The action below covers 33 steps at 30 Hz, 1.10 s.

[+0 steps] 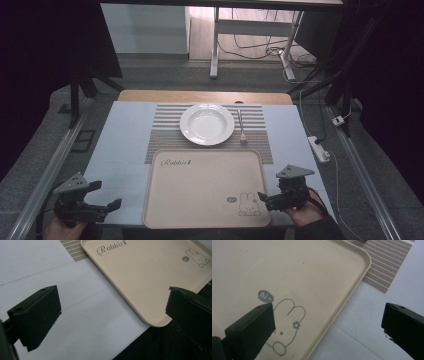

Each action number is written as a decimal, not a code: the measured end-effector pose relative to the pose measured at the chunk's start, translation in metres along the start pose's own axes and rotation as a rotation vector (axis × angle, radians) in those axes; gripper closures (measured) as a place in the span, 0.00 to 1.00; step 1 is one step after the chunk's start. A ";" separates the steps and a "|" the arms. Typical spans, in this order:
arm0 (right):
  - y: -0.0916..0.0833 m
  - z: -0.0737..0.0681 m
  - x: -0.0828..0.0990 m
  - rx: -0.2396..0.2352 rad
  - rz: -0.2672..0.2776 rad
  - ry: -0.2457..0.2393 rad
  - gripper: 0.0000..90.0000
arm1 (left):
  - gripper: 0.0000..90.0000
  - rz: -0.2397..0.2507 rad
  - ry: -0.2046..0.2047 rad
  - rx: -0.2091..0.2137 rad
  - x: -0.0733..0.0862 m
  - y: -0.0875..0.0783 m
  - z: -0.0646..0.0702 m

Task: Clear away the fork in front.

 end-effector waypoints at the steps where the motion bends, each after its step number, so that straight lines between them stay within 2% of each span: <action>1: 0.002 0.001 -0.001 0.005 -0.002 -0.010 0.00 | 0.00 -0.001 -0.001 0.000 0.000 0.000 0.000; 4: 0.007 0.002 -0.004 0.014 -0.006 -0.031 0.00 | 0.00 -0.001 -0.003 -0.001 0.000 0.000 0.000; 13: 0.022 -0.004 -0.009 0.039 -0.056 -0.216 0.00 | 0.00 -0.005 -0.007 0.000 0.000 0.001 0.000; 16: 0.026 -0.003 -0.008 0.063 -0.079 -0.281 0.00 | 0.00 -0.006 -0.007 -0.001 0.000 0.001 -0.001; 21: 0.033 0.000 -0.010 0.102 -0.111 -0.358 0.00 | 0.00 -0.009 -0.008 -0.002 0.001 0.001 -0.001; 22: 0.033 0.000 -0.010 0.102 -0.111 -0.358 0.00 | 0.00 -0.009 -0.008 -0.002 0.001 0.001 -0.001; 29: 0.046 0.006 -0.014 0.149 -0.158 -0.494 0.00 | 0.00 -0.013 -0.008 -0.003 0.001 0.001 -0.001; 31: 0.048 0.007 -0.015 0.156 -0.162 -0.503 0.00 | 0.00 -0.014 -0.008 -0.004 0.001 0.001 -0.001; 33: 0.053 0.011 -0.016 0.167 -0.180 -0.537 0.00 | 0.00 -0.014 -0.010 -0.004 0.001 0.001 -0.001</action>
Point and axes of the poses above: each handheld gripper's, and its own axes: y roughly forward along the jaws, x roughly out of its underside, z roughly to its right, the point moved 9 cm from there along y, roughly forward along the jaws, and after that the axes turned 12 degrees about z, right-handed, at the moved point
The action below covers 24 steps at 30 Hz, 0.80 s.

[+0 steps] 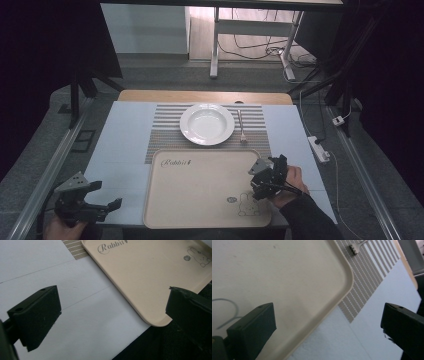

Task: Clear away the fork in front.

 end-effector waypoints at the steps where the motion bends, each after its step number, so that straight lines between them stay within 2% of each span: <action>1: 0.002 0.002 -0.001 0.008 -0.003 -0.007 0.00 | 0.00 0.000 0.000 0.000 0.000 0.000 0.000; 6: 0.010 0.011 -0.002 0.036 -0.019 -0.043 0.00 | 0.00 -0.004 -0.005 -0.002 0.000 0.000 0.000; 10: 0.019 0.022 -0.004 0.060 -0.039 -0.090 0.00 | 0.00 -0.003 -0.007 -0.001 0.000 0.000 -0.001; 13: 0.025 0.025 -0.009 0.072 -0.037 -0.099 0.00 | 0.00 -0.005 -0.004 0.000 0.000 0.001 0.000; 16: 0.030 0.031 -0.012 0.082 -0.041 -0.136 0.00 | 0.00 -0.009 0.010 0.000 0.000 0.001 0.001; 19: 0.032 0.035 -0.015 0.089 -0.043 -0.152 0.00 | 0.00 -0.011 0.012 0.001 0.001 0.001 0.001; 24: 0.043 0.047 -0.024 0.110 -0.040 -0.182 0.01 | 0.00 -0.012 0.012 0.001 0.001 0.001 0.001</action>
Point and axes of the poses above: each handheld gripper's, and its own axes: y roughly forward along the jaws, x roughly out of its underside, z roughly to its right, the point moved 9 cm from there along y, roughly forward along the jaws, and after that the axes turned 12 degrees about z, right-handed, at the moved point
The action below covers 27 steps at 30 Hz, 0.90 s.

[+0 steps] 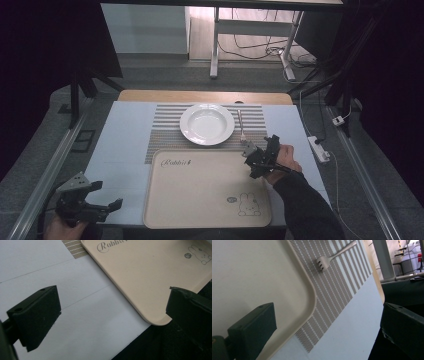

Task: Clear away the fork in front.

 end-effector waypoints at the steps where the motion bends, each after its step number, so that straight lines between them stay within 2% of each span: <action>1: 0.002 0.002 -0.001 0.003 -0.002 -0.007 0.01 | 0.00 -0.001 0.000 0.000 0.000 0.000 0.000; 8: 0.016 0.009 -0.006 0.006 -0.004 -0.051 0.04 | 0.00 0.000 0.000 0.001 0.000 0.000 0.000; 9: 0.018 0.009 -0.007 -0.005 -0.004 -0.050 0.05 | 0.00 -0.001 0.000 0.000 0.000 0.000 0.000; 11: 0.019 0.009 -0.008 0.003 -0.005 -0.056 0.06 | 0.00 -0.001 0.000 0.000 0.000 0.000 0.000; 13: 0.024 0.010 -0.011 -0.016 -0.007 -0.068 0.08 | 0.00 -0.002 0.000 0.000 0.000 0.000 0.000; 19: 0.031 0.013 -0.015 -0.014 -0.005 -0.073 0.13 | 0.00 -0.003 0.000 0.000 0.000 0.000 0.000; 24: 0.038 0.016 -0.019 -0.033 0.001 -0.076 0.20 | 0.00 -0.004 0.001 0.001 0.000 0.000 0.000; 27: 0.045 0.017 -0.021 -0.045 -0.002 -0.100 0.26 | 0.00 -0.005 0.002 0.001 0.000 0.000 0.000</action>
Point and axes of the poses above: each handheld gripper's, and its own axes: y roughly forward along the jaws, x roughly out of its underside, z roughly to its right, the point moved 9 cm from there along y, roughly forward along the jaws, and after that the axes turned 12 degrees about z, right-handed, at the moved point
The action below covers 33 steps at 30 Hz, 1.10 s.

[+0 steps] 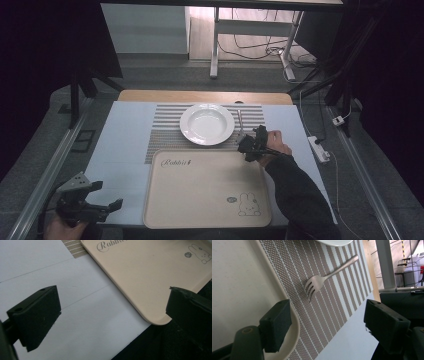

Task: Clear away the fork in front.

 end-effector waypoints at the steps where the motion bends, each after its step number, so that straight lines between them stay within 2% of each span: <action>1: 0.002 0.000 -0.001 -0.003 0.004 -0.009 0.28 | 0.00 0.000 0.000 0.000 0.000 0.000 0.000; 11: 0.020 -0.006 -0.006 -0.044 -0.004 -0.060 0.45 | 0.00 0.000 0.000 0.001 0.000 0.000 0.000; 13: 0.024 -0.009 -0.007 -0.077 0.002 -0.057 0.48 | 0.00 0.000 0.000 0.001 0.000 0.000 0.000; 18: 0.032 -0.008 -0.007 -0.063 -0.013 -0.108 0.54 | 0.00 -0.002 0.001 0.001 0.000 0.000 0.000; 19: 0.033 -0.010 -0.007 -0.096 -0.004 -0.101 0.57 | 0.00 -0.002 0.001 0.001 0.000 0.000 0.000; 21: 0.033 -0.007 -0.008 -0.058 -0.016 -0.121 0.59 | 0.00 -0.002 0.002 0.001 0.000 0.000 0.000; 26: 0.040 -0.009 -0.007 -0.063 -0.023 -0.167 0.68 | 0.00 -0.003 0.003 0.001 0.000 0.000 0.000; 27: 0.042 -0.012 -0.007 -0.085 -0.017 -0.163 0.70 | 0.00 -0.003 0.003 0.001 0.000 0.000 0.000; 28: 0.041 -0.010 -0.007 -0.061 -0.026 -0.181 0.72 | 0.00 -0.003 0.003 0.001 0.000 0.000 0.000; 33: 0.044 -0.015 -0.007 -0.072 -0.035 -0.208 0.86 | 0.00 -0.004 0.005 0.001 0.001 0.000 0.000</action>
Point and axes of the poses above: each handheld gripper's, and its own axes: y roughly forward along the jaws, x roughly out of its underside, z roughly to its right, the point moved 9 cm from there along y, roughly forward along the jaws, and after that the axes turned 12 degrees about z, right-handed, at the moved point
